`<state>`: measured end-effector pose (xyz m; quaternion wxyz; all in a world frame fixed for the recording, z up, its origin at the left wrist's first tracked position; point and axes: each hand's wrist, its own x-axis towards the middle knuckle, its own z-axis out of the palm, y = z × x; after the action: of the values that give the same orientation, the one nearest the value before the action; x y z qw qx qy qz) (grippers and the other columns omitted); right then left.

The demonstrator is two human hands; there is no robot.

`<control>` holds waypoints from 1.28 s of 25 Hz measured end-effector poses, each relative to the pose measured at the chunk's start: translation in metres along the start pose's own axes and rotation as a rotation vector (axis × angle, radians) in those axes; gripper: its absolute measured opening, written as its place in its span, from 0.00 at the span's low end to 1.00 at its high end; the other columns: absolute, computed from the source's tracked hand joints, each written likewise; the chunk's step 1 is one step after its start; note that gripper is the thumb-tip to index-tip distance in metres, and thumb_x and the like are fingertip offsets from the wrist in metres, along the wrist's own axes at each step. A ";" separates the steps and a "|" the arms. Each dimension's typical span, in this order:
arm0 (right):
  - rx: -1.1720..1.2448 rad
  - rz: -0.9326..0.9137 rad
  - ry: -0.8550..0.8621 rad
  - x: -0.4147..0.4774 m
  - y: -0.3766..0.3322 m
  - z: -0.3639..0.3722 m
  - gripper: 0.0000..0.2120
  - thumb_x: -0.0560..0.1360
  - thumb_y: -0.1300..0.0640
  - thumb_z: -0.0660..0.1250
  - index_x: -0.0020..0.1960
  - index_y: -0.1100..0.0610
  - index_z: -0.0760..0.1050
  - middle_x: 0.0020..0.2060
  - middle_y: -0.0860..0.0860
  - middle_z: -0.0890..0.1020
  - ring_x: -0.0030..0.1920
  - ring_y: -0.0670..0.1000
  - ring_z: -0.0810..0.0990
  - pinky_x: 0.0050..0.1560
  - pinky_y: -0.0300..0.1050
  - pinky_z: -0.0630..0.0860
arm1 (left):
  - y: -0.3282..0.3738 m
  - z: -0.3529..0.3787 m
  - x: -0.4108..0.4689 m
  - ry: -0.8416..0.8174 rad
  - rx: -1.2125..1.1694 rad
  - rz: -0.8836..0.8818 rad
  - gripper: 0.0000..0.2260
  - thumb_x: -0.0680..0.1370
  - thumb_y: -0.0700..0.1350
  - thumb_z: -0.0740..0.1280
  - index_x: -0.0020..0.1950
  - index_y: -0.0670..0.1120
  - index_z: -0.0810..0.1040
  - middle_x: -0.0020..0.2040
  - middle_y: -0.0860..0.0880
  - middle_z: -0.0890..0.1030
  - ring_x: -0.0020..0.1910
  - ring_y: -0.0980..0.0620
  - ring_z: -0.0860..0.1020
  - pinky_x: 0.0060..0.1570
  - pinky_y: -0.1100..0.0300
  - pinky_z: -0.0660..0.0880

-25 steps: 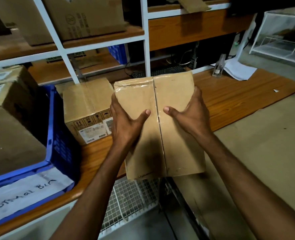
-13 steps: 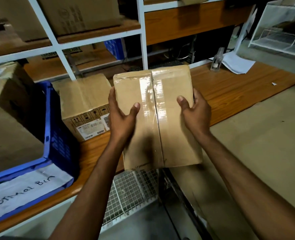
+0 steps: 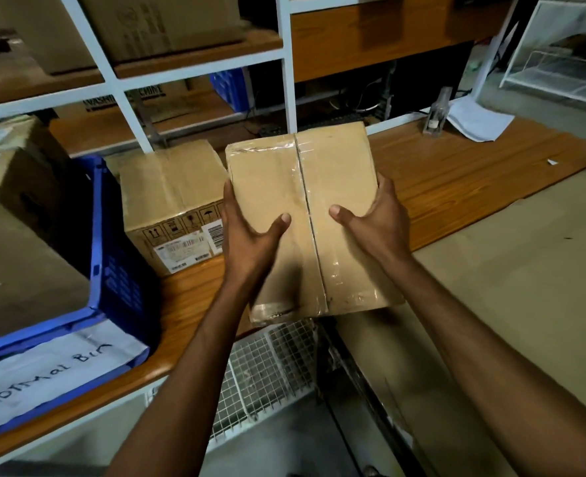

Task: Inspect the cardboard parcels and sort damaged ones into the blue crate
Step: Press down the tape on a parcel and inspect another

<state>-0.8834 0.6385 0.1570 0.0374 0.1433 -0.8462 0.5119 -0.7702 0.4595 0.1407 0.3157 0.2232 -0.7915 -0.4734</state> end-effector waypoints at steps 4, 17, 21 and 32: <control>-0.213 0.011 -0.067 -0.005 0.002 0.006 0.65 0.63 0.34 0.81 0.83 0.54 0.43 0.81 0.55 0.59 0.77 0.59 0.64 0.71 0.58 0.69 | 0.003 0.005 -0.004 -0.052 0.325 0.076 0.62 0.66 0.75 0.72 0.85 0.50 0.39 0.84 0.49 0.46 0.81 0.41 0.57 0.73 0.43 0.62; 0.119 -0.012 0.080 -0.008 0.027 0.001 0.29 0.78 0.54 0.73 0.77 0.55 0.69 0.66 0.49 0.80 0.66 0.48 0.78 0.66 0.43 0.73 | -0.009 0.008 -0.010 0.046 0.137 0.111 0.35 0.81 0.56 0.69 0.83 0.52 0.56 0.81 0.49 0.64 0.77 0.49 0.66 0.73 0.45 0.69; 0.155 0.046 0.066 -0.009 0.030 0.001 0.15 0.83 0.55 0.65 0.69 0.55 0.77 0.58 0.48 0.83 0.58 0.46 0.79 0.59 0.43 0.75 | -0.022 0.002 -0.006 0.039 0.014 0.094 0.34 0.81 0.53 0.71 0.82 0.56 0.56 0.78 0.51 0.69 0.73 0.53 0.72 0.70 0.45 0.73; -0.121 0.059 0.045 -0.022 0.040 0.001 0.22 0.84 0.42 0.60 0.71 0.55 0.74 0.62 0.54 0.82 0.62 0.58 0.79 0.55 0.47 0.71 | -0.048 -0.001 -0.012 0.013 -0.093 0.003 0.22 0.85 0.53 0.60 0.80 0.53 0.68 0.68 0.61 0.77 0.66 0.64 0.75 0.65 0.59 0.75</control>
<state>-0.8737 0.6597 0.1178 0.0497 0.1042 -0.8783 0.4639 -0.7587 0.4450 0.0949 0.3317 0.2101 -0.7669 -0.5076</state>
